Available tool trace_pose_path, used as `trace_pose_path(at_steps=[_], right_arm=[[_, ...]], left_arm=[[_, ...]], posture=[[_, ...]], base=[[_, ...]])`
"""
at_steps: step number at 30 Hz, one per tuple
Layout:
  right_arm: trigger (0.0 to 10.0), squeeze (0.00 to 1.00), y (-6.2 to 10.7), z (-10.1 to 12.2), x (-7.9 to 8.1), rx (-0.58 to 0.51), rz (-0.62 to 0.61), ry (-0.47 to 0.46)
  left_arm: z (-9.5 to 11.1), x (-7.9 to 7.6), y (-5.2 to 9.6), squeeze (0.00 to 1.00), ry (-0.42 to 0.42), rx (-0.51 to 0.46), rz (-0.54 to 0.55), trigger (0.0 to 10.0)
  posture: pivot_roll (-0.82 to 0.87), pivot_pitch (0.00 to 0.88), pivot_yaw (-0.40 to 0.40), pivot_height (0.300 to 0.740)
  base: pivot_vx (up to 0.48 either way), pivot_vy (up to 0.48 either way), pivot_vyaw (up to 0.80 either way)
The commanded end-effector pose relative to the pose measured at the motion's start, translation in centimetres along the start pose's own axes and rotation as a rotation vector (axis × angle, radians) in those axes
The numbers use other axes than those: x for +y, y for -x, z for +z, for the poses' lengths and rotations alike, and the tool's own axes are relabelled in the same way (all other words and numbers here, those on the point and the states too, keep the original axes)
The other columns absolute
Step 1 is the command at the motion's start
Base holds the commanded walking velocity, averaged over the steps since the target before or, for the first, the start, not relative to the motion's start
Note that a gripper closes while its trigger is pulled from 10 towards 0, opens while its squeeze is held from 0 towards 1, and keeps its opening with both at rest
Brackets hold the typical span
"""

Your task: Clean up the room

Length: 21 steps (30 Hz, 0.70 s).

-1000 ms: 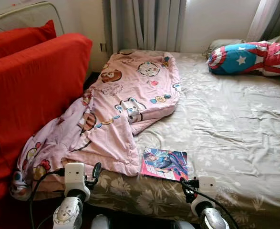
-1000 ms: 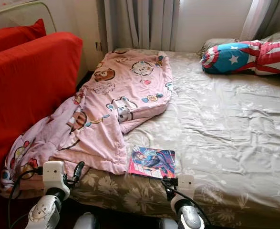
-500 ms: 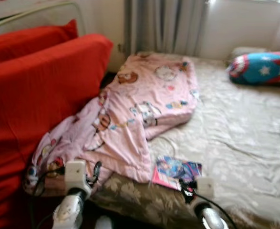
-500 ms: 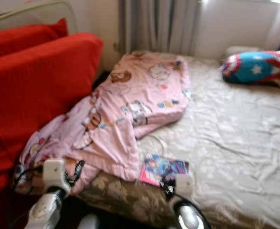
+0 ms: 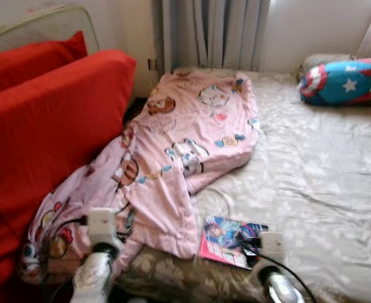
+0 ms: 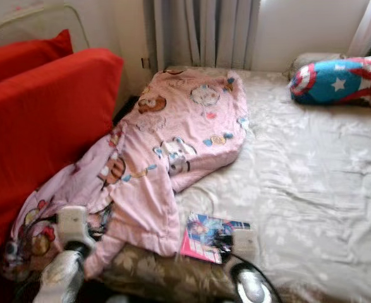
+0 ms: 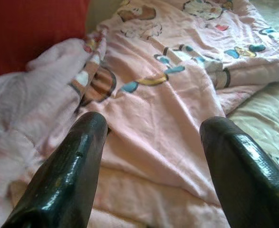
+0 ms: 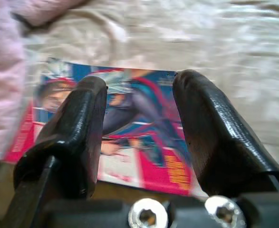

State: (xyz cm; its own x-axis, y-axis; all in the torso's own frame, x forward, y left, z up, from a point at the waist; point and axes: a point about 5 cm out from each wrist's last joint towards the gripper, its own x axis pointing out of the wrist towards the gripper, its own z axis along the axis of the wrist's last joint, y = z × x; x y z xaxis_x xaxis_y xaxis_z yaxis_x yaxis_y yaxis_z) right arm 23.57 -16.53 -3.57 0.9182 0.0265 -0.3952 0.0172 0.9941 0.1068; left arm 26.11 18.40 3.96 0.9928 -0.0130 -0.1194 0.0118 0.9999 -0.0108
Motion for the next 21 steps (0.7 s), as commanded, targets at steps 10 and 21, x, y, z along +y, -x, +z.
trace_pose_path(at_steps=[10, 21], right_arm=[[10.0, 0.0, -0.7, 0.5, -0.5, 0.029, -0.08, -0.09], [10.0, 0.0, -1.4, 1.2, -1.8, 0.057, -0.191, -0.229]], left_arm=[[0.3, 0.6, -0.2, 0.0, -0.015, 0.008, 0.01, 10.0], [1.9, 0.6, -1.5, 0.0, -0.041, -0.024, -0.023, 10.0]], posture=[[0.06, 0.046, -0.007, 0.632], [0.11, 0.141, 0.026, 0.632]], base=[[0.0, 0.0, 0.0], [0.0, 0.0, 0.0]])
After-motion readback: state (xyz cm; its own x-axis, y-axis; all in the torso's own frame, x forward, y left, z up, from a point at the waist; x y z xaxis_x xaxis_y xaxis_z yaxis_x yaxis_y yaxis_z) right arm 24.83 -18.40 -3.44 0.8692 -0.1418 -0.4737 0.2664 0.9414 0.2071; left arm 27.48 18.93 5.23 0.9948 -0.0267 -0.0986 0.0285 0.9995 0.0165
